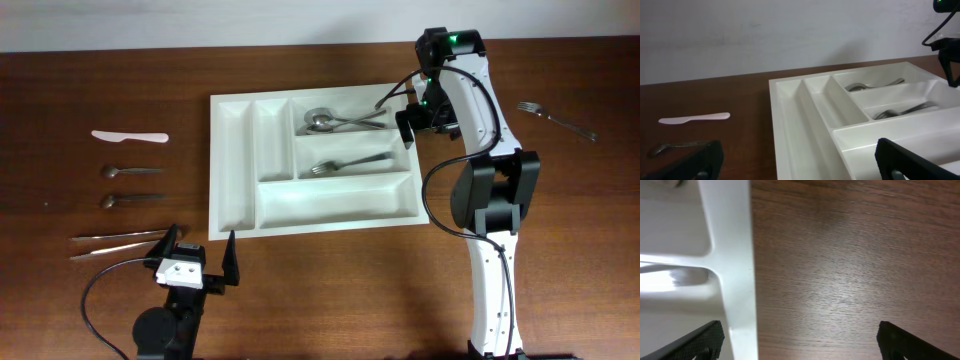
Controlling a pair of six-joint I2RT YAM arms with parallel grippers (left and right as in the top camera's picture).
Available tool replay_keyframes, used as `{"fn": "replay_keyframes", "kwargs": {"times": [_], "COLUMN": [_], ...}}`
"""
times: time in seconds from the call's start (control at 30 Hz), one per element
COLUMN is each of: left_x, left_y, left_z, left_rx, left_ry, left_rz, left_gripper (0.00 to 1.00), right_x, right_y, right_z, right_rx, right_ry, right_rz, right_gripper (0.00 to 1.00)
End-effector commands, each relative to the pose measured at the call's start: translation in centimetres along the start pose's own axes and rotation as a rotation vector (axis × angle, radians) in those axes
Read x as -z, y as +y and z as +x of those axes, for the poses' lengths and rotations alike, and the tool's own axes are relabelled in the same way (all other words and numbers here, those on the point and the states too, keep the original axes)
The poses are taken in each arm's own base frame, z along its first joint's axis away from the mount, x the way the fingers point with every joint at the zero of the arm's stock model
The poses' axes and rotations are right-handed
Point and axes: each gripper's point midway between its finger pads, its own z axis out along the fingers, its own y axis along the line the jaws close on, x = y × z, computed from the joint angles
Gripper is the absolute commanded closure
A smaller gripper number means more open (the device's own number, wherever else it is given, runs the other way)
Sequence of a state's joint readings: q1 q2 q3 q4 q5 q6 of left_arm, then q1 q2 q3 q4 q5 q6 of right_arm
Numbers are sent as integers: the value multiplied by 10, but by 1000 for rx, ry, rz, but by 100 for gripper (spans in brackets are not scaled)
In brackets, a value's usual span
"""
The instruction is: Pack container
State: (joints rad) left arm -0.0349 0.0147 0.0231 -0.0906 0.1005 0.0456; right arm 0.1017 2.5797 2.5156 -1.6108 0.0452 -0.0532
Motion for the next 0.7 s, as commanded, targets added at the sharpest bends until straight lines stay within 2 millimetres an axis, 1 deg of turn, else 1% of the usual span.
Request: {"fn": "replay_keyframes", "kwargs": {"times": [0.0, 0.13, 0.27, 0.4, 0.53, 0.67], "left_x": [0, 0, 0, 0, 0, 0], "left_y": [2, 2, 2, 2, 2, 2], "left_z": [1, 1, 1, 1, 1, 1], "left_rx": [-8, -8, -8, -8, -8, -8], "left_ry": [-1, -1, -1, -1, -1, -1], "left_rz": [-9, -9, -9, -9, -9, -9], "left_gripper": [1, 1, 1, 1, 1, 1], "right_x": [13, 13, 16, 25, 32, 30], "right_y": [8, 3, -24, -46, -79, -127], "right_z": [1, -6, -16, -25, -26, -14], "right_rx": [25, -7, -167, -261, -439, -768], "right_ry": [-28, -55, -106, -163, -204, -207], "right_rz": [-37, -24, 72, 90, 78, 37], "right_gripper": [1, 1, 1, 1, 1, 1]}}
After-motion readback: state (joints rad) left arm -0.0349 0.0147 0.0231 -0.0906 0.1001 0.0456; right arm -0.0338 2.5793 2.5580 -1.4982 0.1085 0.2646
